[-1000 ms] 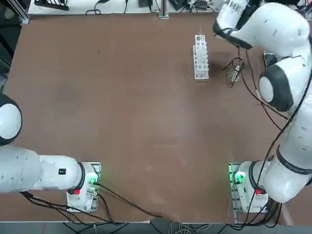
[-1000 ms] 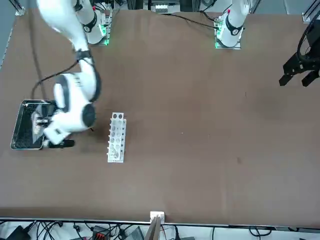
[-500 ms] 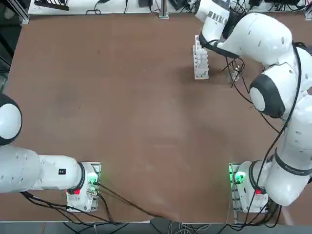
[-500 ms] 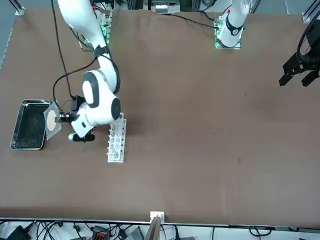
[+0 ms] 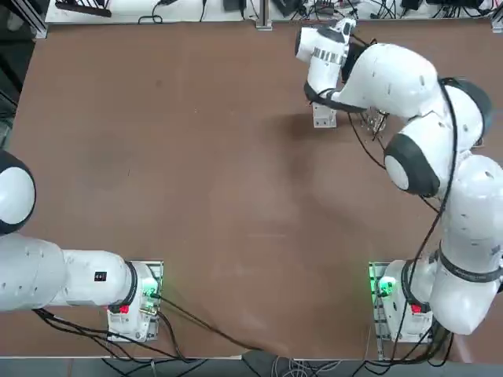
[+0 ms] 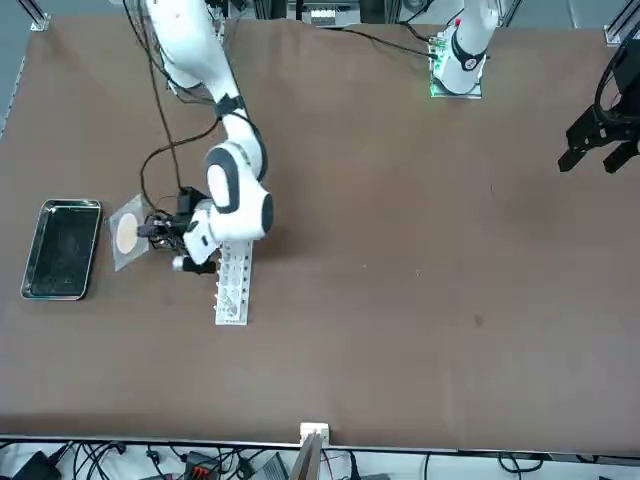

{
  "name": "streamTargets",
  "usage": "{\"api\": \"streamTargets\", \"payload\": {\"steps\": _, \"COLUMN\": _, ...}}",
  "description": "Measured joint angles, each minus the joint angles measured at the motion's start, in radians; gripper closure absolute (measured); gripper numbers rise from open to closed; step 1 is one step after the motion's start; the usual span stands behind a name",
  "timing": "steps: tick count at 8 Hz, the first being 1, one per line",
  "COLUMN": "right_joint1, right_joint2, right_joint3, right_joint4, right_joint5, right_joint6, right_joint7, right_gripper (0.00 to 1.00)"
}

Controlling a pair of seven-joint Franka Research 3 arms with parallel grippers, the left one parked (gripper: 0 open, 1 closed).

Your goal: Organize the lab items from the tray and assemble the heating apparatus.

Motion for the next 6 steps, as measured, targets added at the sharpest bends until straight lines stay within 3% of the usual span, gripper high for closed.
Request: {"api": "streamTargets", "payload": {"steps": 6, "right_joint1": 0.020, "right_joint2": 0.052, "right_joint3": 0.000, "right_joint4": 0.000, "right_joint5": 0.028, "right_joint6": -0.005, "right_joint7": 0.044, "right_gripper": 0.98}}
